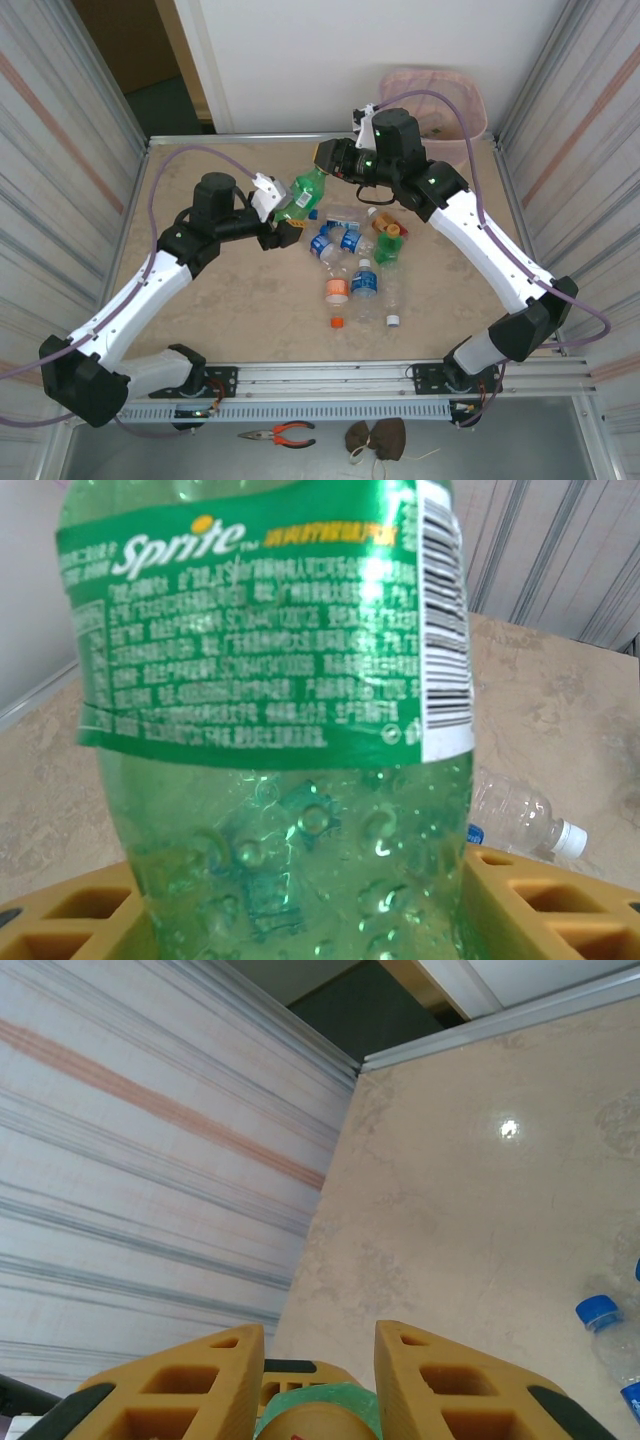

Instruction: Put the plastic bottles in the bin

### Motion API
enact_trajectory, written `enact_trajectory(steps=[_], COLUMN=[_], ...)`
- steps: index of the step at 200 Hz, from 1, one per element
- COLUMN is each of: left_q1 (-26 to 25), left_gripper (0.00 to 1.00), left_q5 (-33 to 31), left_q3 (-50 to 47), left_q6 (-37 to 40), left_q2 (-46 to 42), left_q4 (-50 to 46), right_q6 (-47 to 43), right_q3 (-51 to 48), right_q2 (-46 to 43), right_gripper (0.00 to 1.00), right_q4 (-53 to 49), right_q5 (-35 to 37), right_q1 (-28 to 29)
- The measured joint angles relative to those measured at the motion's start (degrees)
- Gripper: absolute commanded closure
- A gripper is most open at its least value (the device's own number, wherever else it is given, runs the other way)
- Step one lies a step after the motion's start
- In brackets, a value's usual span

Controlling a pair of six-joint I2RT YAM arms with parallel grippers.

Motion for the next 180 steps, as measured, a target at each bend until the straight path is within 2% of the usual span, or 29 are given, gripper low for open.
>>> enact_trajectory(steps=[35,60,108,180], left_q1=[-0.1,-0.1,-0.1,-0.1], left_gripper=[0.25,0.24,0.24,0.24], left_q5=[-0.2,-0.6,-1.5,-1.9], left_q3=[0.0,0.0,-0.3,-1.4], left_q6=[-0.6,-0.6,-0.6,-1.5], left_q2=[-0.8,-2.5,-5.1,-6.2], left_q4=[0.2,0.2,0.2,0.1], right_q6=[0.0,0.0,0.0,0.0], right_q3=[0.0,0.0,0.7,10.4], right_q2=[0.0,-0.3,-1.4,-0.6], right_gripper=[0.77,0.77,0.77,0.78], right_q4=[-0.3,-0.8,-1.3,-0.4], right_q5=[0.3,-0.1,-1.9,-3.9], right_q1=[-0.7,-4.3,-16.8,-36.2])
